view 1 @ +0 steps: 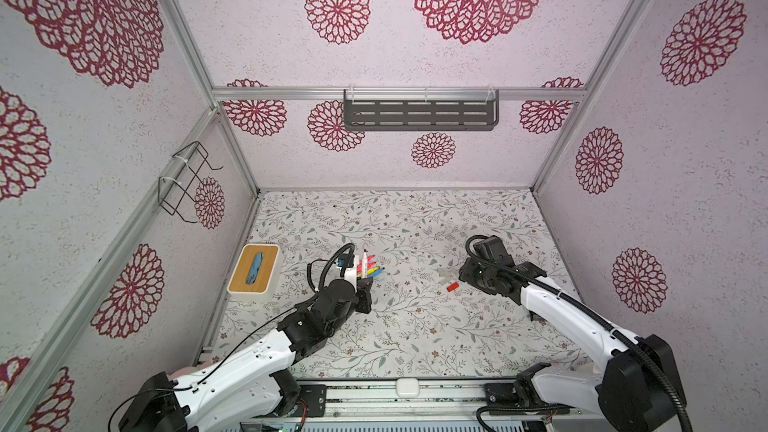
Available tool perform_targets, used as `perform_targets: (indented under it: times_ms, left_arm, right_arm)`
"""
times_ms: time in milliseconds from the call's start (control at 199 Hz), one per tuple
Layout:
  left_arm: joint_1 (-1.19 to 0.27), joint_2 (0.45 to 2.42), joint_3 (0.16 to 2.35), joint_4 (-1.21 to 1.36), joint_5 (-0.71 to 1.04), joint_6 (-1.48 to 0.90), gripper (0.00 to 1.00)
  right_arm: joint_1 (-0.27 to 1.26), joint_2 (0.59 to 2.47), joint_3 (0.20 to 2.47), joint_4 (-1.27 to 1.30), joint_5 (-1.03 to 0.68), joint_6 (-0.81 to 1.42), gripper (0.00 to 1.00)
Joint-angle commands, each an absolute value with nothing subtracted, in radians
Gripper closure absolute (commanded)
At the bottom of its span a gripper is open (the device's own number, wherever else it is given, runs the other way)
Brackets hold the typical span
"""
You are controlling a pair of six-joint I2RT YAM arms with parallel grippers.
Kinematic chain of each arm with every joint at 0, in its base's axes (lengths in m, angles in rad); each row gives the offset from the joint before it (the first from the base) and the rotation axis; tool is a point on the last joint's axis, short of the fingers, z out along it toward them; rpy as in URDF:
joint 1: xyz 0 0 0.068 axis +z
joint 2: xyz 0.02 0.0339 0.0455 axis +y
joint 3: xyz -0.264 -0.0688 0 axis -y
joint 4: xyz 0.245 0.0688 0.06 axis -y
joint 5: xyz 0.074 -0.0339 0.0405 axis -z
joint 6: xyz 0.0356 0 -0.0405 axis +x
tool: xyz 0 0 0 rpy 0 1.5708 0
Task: Insert the pens into the pen caps
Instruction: 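Grasp the red cap with the right gripper while the left holds the marker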
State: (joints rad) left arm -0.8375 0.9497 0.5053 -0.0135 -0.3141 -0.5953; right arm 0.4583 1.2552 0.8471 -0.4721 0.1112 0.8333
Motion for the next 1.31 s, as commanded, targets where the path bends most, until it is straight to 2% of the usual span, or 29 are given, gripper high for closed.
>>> perform_targets:
  times_ms: [0,110,613,1300]
  left_arm:
    - [-0.841,0.948,0.489,-0.004,-0.331,-0.608,1.0]
    - [-0.844,0.948,0.486,0.0,-0.333,-0.606,1.0]
    - [-0.853,0.937,0.463,0.029,-0.331,-0.608,1.0]
    - [-0.863,0.911,0.433,0.103,-0.267,-0.581,1.0]
  right_arm:
    - [0.454,1.295,0.89,-0.507,0.138,0.873,0.45]
    - [0.454,1.345,0.91,-0.526,0.138,0.901,0.5]
    - [0.461,1.534,0.953,-0.496,0.11,0.983,0.48]
    - [0.485,1.655,1.019,-0.524,0.114,1.039,0.49]
